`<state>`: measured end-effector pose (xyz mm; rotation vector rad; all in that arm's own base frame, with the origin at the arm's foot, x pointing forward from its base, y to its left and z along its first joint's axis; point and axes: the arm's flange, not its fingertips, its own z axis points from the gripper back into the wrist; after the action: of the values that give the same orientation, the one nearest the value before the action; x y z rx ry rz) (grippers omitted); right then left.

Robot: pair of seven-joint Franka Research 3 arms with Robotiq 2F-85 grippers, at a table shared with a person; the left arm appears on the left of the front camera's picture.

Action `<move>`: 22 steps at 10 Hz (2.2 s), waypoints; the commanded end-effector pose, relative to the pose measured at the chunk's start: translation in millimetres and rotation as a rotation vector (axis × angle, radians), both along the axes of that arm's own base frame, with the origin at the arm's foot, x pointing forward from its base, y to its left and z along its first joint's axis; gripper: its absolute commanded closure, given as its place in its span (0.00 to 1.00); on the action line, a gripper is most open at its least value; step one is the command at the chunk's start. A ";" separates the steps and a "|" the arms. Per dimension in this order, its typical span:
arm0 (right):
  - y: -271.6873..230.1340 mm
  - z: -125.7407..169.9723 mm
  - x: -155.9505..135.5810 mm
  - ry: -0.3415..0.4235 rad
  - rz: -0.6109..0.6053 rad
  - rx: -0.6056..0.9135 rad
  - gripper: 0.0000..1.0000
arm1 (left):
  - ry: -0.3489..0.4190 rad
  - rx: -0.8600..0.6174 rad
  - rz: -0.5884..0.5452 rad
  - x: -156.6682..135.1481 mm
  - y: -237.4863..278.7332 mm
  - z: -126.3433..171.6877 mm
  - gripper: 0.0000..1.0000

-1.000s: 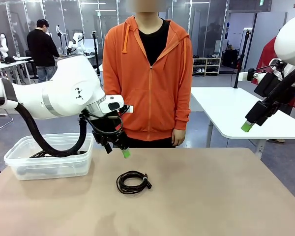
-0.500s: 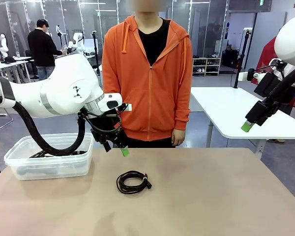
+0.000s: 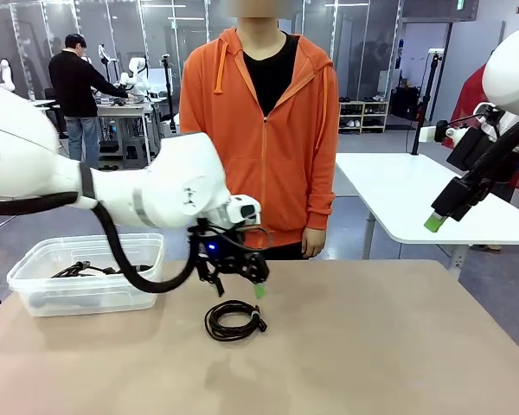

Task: Organize and store the cables.
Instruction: Place the USB Extension Cable into the Organizing box.

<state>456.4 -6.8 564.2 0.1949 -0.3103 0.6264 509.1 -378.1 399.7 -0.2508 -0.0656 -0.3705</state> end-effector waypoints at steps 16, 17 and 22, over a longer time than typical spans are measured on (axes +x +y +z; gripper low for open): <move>-1.1 -0.4 0.3 0.002 -0.004 -0.008 0.00 | 0.158 0.132 0.307 59.9 -44.8 -78.7 0.00; -1.1 -0.4 0.3 0.002 -0.004 -0.008 0.00 | 0.162 0.148 0.321 58.7 -46.5 -76.9 0.00; -1.1 -0.4 0.3 0.002 -0.004 -0.008 0.00 | 0.139 0.222 0.372 54.6 -51.5 -79.1 0.73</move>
<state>456.4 -6.8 564.2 0.1949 -0.3102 0.6264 562.1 -425.7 317.6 -0.0833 0.0755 -0.0113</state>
